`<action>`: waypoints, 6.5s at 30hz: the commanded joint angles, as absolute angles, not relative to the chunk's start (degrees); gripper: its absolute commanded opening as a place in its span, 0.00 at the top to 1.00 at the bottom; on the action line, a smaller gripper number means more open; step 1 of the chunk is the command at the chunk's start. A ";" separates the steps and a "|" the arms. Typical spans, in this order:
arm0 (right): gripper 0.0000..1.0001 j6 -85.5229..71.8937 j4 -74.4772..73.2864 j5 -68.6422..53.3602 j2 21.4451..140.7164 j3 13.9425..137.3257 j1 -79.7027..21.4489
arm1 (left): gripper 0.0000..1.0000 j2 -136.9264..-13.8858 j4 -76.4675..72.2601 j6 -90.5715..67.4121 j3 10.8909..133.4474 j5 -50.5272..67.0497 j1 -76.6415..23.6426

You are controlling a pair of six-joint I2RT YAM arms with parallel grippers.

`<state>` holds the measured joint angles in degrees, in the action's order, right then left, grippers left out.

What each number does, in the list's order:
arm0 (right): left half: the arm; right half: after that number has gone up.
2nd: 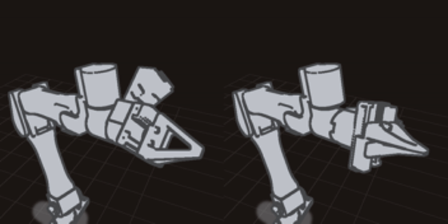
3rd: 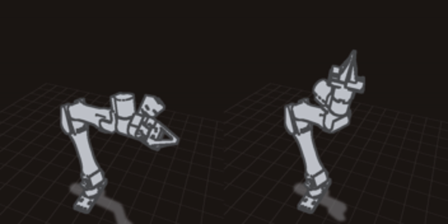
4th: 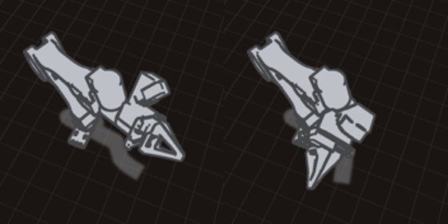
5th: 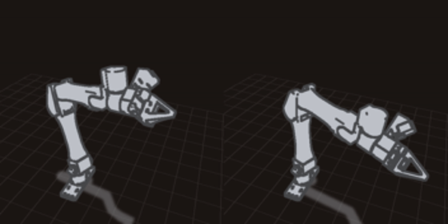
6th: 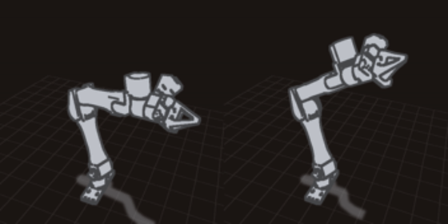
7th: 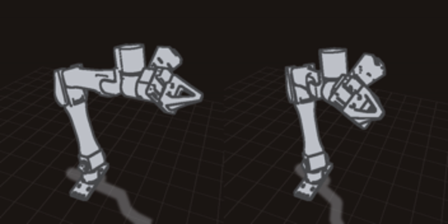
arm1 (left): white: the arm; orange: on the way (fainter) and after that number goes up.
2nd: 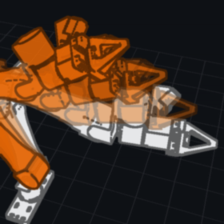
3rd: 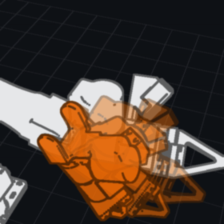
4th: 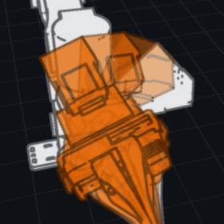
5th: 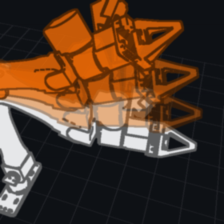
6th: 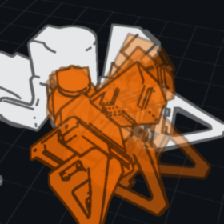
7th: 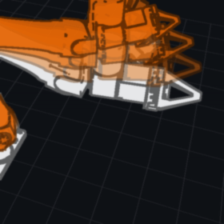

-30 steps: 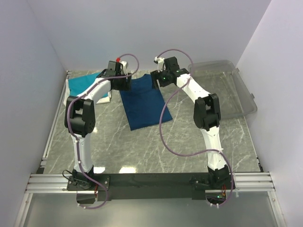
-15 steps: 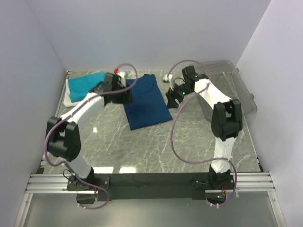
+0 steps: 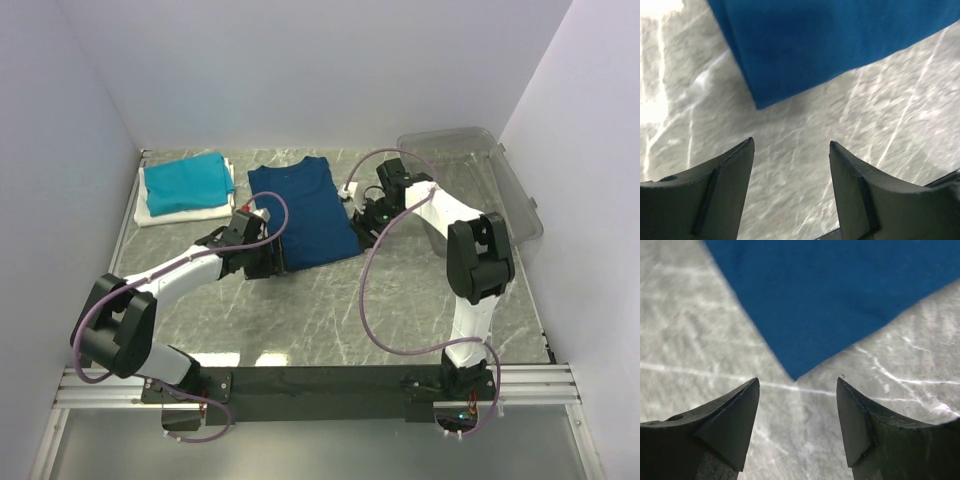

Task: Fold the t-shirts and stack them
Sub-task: Fold the tshirt

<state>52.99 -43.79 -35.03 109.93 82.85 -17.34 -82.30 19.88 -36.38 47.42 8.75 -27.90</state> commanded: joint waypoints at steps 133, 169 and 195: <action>0.71 83.23 -40.87 -27.60 91.85 51.77 -23.29 | 0.92 -82.89 7.21 23.29 36.12 2.02 -56.78; 1.00 67.88 -62.41 -45.88 93.93 80.74 -14.76 | 0.99 -65.91 21.81 33.92 49.47 19.86 -37.46; 1.00 24.18 -34.37 -32.26 125.59 111.27 -14.94 | 0.99 -103.27 4.04 31.91 73.21 11.69 -21.27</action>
<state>29.02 -38.94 -34.74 124.97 108.16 -15.11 -102.41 7.29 33.26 70.50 13.02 -21.43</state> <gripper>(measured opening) 0.026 0.026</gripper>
